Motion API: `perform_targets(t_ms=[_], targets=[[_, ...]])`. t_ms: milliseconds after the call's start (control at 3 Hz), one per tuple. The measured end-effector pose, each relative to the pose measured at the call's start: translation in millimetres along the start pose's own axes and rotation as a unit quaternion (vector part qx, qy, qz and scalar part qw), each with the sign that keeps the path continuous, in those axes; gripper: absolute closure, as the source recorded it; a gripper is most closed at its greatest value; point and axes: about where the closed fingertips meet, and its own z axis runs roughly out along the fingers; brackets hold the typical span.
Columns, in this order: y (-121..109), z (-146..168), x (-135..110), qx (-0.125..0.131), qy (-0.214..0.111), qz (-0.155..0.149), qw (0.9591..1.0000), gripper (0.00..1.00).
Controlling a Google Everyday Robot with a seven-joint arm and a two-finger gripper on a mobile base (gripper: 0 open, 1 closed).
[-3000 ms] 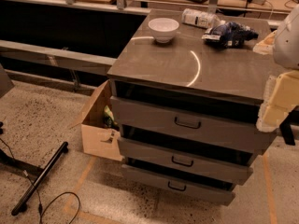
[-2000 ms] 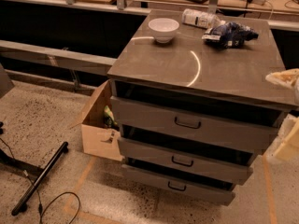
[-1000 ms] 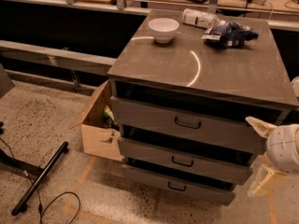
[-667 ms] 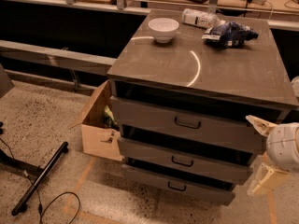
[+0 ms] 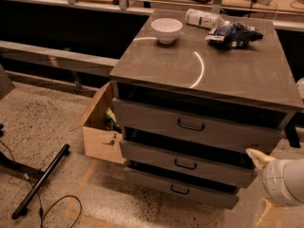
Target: Open bottom drawer
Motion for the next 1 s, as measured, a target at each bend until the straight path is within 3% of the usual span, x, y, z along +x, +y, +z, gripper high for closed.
perform_targets(t_ms=[333, 667, 1000], targets=[[24, 52, 14, 0.007, -0.017, -0.016, 0.9997, 0.00], [55, 129, 20, 0.007, -0.069, -0.041, 0.9968, 0.00], [54, 127, 19, 0.008, -0.068, -0.041, 0.9968, 0.00]])
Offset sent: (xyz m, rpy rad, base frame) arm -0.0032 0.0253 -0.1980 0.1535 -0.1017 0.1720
